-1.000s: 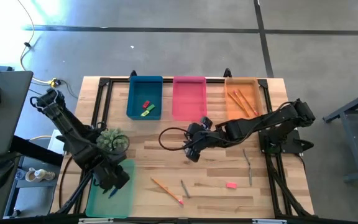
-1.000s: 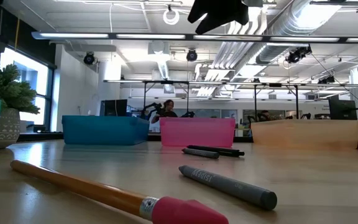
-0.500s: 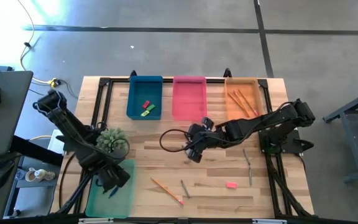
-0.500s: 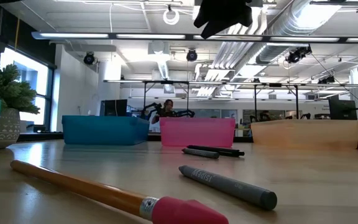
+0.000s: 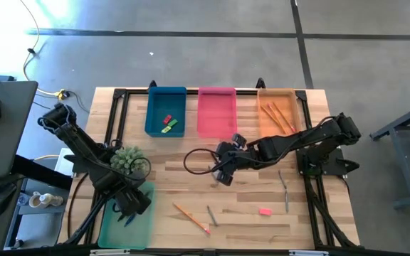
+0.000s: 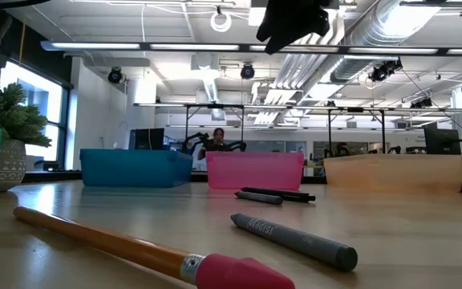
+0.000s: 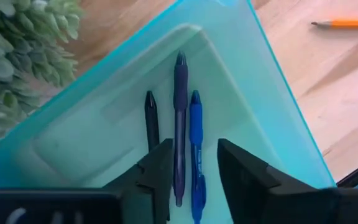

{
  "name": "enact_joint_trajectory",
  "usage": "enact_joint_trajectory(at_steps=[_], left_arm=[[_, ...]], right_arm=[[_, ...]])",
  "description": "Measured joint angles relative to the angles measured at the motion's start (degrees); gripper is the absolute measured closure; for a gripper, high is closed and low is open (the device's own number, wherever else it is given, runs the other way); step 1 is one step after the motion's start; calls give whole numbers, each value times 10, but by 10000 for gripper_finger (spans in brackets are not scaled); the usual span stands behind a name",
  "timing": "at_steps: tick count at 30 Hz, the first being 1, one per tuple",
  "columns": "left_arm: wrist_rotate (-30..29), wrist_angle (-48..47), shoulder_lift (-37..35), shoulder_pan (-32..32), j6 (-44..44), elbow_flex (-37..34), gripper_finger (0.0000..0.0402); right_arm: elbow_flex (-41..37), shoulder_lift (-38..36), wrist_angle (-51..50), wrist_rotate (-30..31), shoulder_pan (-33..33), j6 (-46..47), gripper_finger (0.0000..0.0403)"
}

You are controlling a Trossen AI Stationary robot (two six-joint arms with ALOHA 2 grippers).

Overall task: Sort crayons/erasers/pens/pencils in bins
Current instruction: Put the purple pen into the transparent blue bin, then put the top right gray crayon into the transparent red bin

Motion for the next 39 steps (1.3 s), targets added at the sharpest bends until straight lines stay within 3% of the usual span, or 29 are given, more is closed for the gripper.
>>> enact_joint_trajectory(at_steps=[9,20,24,27,33,39], left_arm=[[20,-5,-3,0,14,13,253],[-137,-6,-31,51,150,75,265],[-189,0,-44,104,237,80,266],[-195,4,-62,156,298,81,266],[-174,67,-104,267,461,81,266],[-108,138,-138,403,636,80,266]], right_arm=[[0,0,-9,0,0,4,230],[0,0,-49,-39,-12,65,230],[0,0,-86,-40,-17,67,230],[0,0,-110,-43,-29,79,230],[0,0,-154,-43,-56,78,230],[0,0,-193,-42,-94,80,230]])
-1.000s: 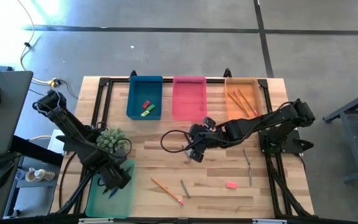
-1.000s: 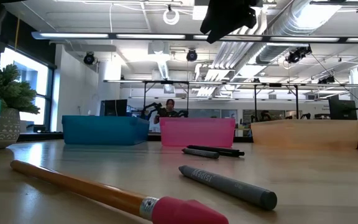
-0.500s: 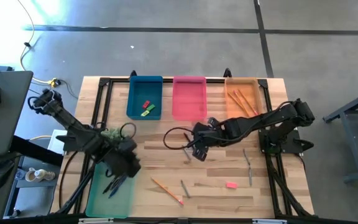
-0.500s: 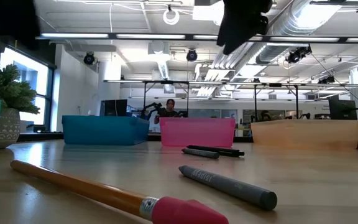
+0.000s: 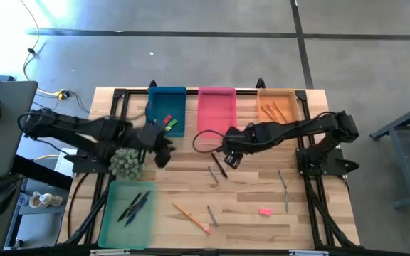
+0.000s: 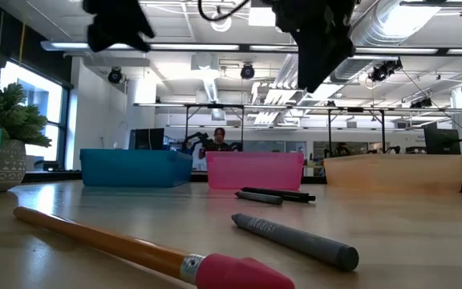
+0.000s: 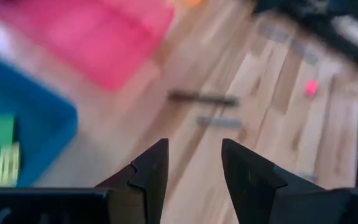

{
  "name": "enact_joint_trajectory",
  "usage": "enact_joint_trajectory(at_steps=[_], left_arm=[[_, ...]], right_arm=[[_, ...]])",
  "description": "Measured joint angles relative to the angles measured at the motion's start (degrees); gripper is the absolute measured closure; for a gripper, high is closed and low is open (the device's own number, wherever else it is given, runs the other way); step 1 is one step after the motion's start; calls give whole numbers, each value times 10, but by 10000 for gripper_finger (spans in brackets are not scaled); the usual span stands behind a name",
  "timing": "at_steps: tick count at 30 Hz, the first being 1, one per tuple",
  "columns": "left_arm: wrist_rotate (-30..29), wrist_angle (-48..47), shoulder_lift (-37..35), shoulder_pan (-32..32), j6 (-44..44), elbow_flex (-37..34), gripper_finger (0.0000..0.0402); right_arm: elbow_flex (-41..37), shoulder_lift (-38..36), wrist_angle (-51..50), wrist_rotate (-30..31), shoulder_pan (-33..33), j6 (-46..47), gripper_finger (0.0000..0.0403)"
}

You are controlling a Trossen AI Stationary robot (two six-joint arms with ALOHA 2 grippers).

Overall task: Sort crayons/erasers/pens/pencils in bins
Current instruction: Put the top right gray crayon into the transparent red bin

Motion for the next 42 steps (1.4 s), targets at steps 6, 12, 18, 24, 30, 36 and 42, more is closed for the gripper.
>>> enact_joint_trajectory(at_steps=[6,12,18,24,30,36,42], left_arm=[[127,106,-7,153,147,1,266],[237,178,-3,280,229,0,266],[266,215,-3,360,303,0,266],[266,232,-3,403,367,0,266],[266,237,3,424,375,0,266],[266,236,20,426,357,0,266],[265,247,51,426,314,0,266]], right_arm=[[0,0,-52,-4,-48,25,230],[0,0,-71,-38,-95,36,231],[0,0,-109,-46,-134,36,231],[-26,0,-140,-46,-169,36,232],[-64,-13,-142,-76,-184,27,247],[-146,-68,-141,-120,-185,15,254],[-227,-151,-128,-171,-185,60,254]])
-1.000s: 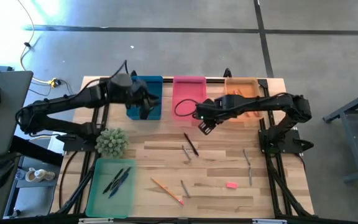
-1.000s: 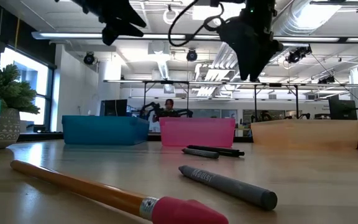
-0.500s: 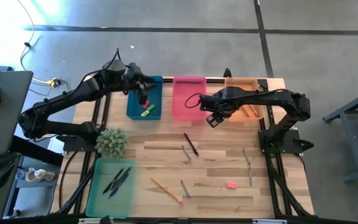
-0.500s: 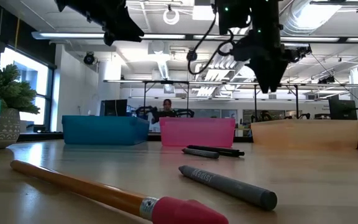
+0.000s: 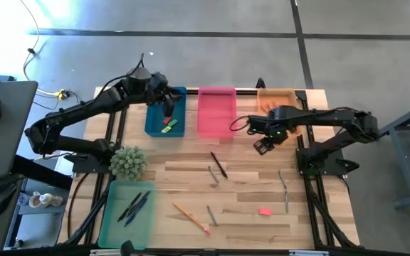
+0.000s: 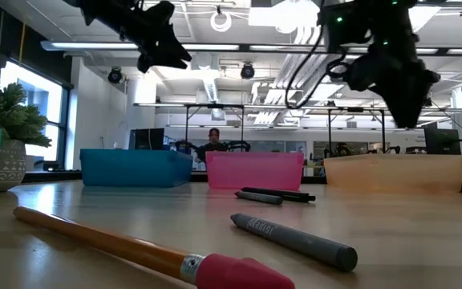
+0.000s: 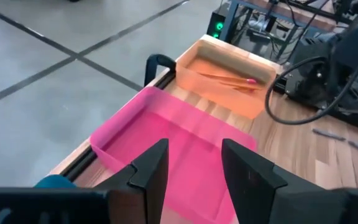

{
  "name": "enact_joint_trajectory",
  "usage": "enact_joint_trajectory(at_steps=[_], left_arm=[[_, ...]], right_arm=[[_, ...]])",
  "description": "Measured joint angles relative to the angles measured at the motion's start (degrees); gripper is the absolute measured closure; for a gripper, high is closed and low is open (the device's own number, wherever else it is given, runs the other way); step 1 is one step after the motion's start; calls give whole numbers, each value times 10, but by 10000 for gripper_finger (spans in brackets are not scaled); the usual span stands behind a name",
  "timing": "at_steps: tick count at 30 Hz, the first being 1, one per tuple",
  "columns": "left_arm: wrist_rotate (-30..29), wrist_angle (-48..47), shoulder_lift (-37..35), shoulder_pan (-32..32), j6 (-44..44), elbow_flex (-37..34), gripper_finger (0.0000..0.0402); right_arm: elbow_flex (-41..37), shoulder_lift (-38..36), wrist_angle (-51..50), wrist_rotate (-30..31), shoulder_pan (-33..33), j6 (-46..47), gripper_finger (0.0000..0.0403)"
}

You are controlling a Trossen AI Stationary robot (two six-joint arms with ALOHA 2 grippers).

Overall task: Sort crayons/erasers/pens/pencils in bins
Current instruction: Put the top right gray crayon into the transparent red bin

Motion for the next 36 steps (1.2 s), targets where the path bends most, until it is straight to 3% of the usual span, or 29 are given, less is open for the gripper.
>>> enact_joint_trajectory(at_steps=[10,15,25,36], left_arm=[[-1,51,23,0,-5,0,266],[-1,62,23,0,-21,0,266],[-1,63,23,0,-20,0,266],[1,63,23,0,-22,0,266]], right_arm=[[-104,-110,36,-45,63,165,254],[-131,-111,80,-78,118,228,254],[-180,-110,168,-73,222,361,254],[-218,-110,198,-70,302,472,254]])
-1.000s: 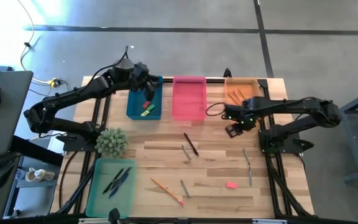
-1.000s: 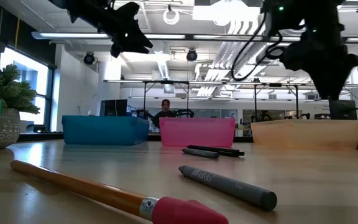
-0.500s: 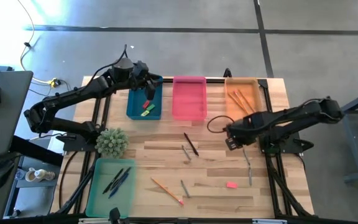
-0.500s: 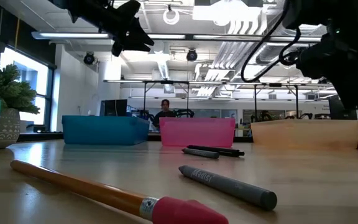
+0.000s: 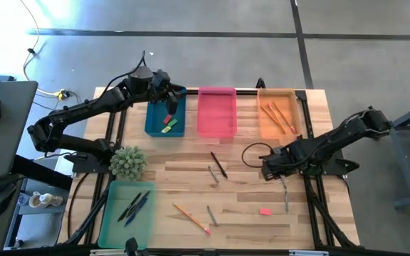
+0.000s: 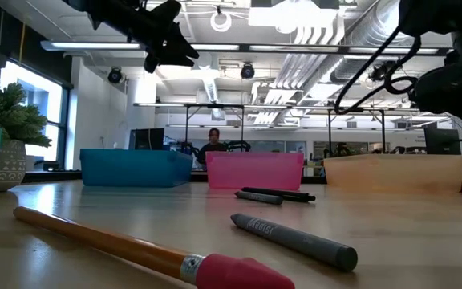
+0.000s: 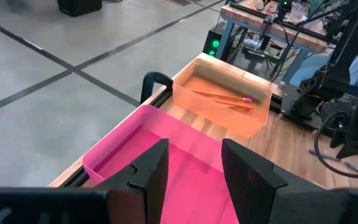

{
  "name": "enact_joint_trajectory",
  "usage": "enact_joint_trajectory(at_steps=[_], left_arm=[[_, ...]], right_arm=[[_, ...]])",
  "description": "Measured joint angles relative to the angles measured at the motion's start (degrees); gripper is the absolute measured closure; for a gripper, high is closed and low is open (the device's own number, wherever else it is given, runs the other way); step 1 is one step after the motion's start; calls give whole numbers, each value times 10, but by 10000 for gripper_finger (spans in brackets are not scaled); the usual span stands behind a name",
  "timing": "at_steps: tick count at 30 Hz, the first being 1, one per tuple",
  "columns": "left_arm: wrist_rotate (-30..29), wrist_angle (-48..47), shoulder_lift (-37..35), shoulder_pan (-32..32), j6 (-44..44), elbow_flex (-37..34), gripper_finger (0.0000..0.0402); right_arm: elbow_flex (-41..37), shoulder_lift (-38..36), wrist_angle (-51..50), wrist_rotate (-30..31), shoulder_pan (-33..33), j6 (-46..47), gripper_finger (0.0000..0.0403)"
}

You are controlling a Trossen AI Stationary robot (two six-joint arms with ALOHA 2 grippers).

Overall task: Sort crayons/erasers/pens/pencils in bins
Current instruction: Put the top right gray crayon into the transparent red bin

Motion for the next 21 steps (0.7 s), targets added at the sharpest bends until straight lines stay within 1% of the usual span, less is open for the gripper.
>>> enact_joint_trajectory(at_steps=[5,13,21], left_arm=[[0,0,0,0,1,0,266],[0,0,0,0,2,0,266],[1,0,0,0,1,0,266]], right_arm=[[-23,0,11,2,29,41,254],[-81,0,77,-2,68,98,254],[-113,0,97,-2,75,123,254]])
